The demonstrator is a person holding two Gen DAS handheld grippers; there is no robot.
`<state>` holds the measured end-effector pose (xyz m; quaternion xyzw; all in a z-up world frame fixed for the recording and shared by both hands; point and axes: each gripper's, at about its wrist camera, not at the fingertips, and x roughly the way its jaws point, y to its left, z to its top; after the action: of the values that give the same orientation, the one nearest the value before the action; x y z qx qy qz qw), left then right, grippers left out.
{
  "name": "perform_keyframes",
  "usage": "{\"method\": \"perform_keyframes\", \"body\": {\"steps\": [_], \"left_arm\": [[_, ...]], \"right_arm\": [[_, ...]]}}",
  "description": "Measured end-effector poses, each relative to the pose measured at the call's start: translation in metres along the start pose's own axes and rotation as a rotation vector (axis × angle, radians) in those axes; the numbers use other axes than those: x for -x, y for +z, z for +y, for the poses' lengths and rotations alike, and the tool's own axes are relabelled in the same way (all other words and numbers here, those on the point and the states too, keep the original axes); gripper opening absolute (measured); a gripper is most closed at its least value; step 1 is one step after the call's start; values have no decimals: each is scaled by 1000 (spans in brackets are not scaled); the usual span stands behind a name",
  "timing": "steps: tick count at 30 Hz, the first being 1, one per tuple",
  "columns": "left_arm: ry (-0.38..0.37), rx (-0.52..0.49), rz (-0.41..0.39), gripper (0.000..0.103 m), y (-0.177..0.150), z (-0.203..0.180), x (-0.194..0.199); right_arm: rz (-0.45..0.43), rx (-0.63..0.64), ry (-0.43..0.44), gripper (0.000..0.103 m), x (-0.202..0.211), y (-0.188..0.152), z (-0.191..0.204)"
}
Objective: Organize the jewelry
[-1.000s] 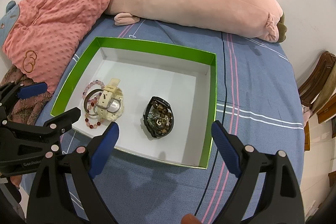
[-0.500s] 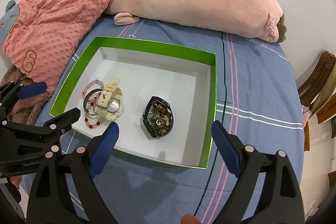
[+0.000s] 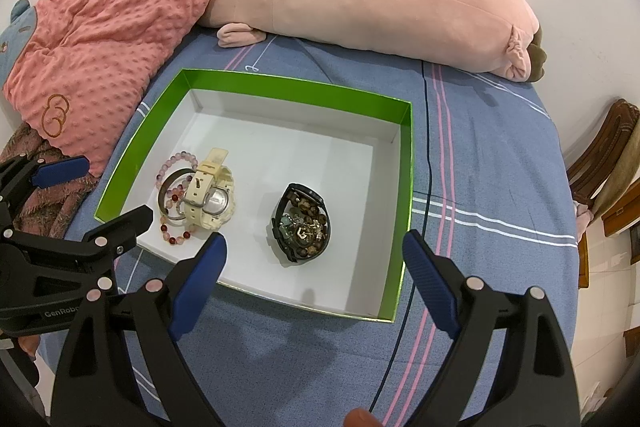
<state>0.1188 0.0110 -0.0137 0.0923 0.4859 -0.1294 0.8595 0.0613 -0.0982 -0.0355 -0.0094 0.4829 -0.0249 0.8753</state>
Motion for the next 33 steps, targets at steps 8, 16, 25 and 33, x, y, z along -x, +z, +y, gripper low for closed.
{"method": "perform_keyframes", "body": {"steps": [8, 16, 25, 33], "left_arm": [[0, -1, 1, 91, -1, 1, 0], [6, -2, -3, 91, -4, 5, 0], [3, -6, -1, 91, -5, 7, 0], [-6, -6, 7, 91, -4, 8, -1]], "right_arm": [[0, 2, 1, 89, 0, 0, 1], [1, 1, 0, 89, 0, 0, 1], [1, 0, -1, 89, 0, 1, 1], [1, 5, 1, 89, 0, 0, 0]]}}
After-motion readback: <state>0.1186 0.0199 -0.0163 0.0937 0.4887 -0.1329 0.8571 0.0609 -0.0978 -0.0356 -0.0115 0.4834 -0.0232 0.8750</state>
